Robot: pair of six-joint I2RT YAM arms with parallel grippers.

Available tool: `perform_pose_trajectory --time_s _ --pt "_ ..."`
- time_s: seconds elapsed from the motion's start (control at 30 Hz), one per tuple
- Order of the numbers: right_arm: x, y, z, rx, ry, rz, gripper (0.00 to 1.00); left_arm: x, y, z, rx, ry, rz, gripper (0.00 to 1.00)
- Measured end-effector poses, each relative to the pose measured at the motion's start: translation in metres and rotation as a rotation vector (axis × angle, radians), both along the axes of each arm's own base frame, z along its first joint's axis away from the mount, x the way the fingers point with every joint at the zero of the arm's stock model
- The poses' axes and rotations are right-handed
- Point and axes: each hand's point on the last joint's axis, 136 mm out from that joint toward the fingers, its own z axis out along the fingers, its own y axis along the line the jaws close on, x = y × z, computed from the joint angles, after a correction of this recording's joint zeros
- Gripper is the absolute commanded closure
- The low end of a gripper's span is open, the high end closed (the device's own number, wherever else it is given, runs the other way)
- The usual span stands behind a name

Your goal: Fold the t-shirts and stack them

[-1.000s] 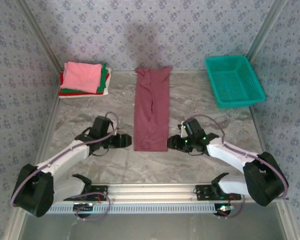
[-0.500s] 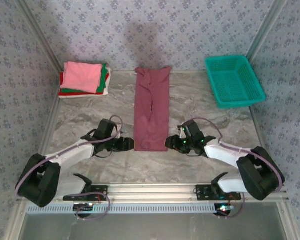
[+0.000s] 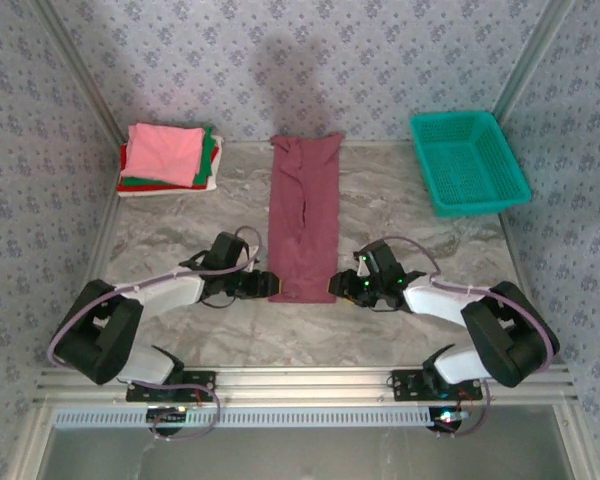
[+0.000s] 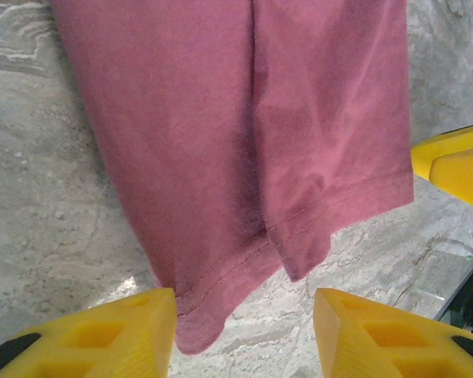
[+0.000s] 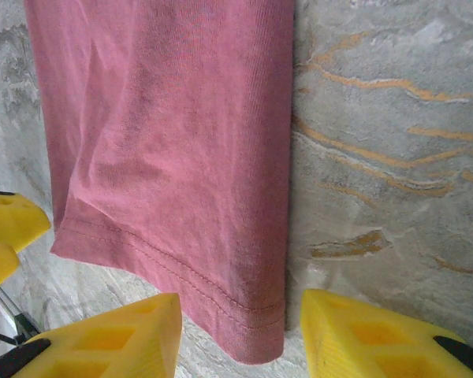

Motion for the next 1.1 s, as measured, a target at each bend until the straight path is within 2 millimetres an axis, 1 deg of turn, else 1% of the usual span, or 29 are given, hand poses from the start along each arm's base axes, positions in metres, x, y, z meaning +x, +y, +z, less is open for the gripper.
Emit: perform_pose_trajectory --time_s 0.27,0.33,0.53,0.77,0.9,1.0,1.1 --pt "0.001 0.001 -0.002 0.000 0.000 0.000 0.55 0.001 0.006 -0.009 0.053 0.024 0.017 0.52" --pt "0.002 0.001 -0.003 0.000 0.000 0.000 0.55 0.001 0.006 -0.011 0.058 0.032 0.017 0.54" --pt "0.002 0.001 -0.003 0.001 -0.001 0.000 0.56 0.002 0.005 -0.021 0.073 0.059 0.016 0.56" --pt "0.000 0.000 -0.007 -0.002 0.002 0.000 0.57 0.000 -0.005 -0.022 0.064 0.052 -0.003 0.57" --pt "0.000 0.001 -0.006 0.002 -0.003 0.001 0.57 0.002 -0.006 -0.024 0.067 0.061 0.006 0.61" --pt "0.000 0.002 -0.006 0.003 -0.005 0.006 0.58 0.002 -0.006 -0.025 0.070 0.067 0.008 0.69" --pt "-0.002 0.004 -0.007 0.003 -0.005 0.013 0.58 0.003 -0.006 -0.027 0.080 0.068 0.016 0.72"
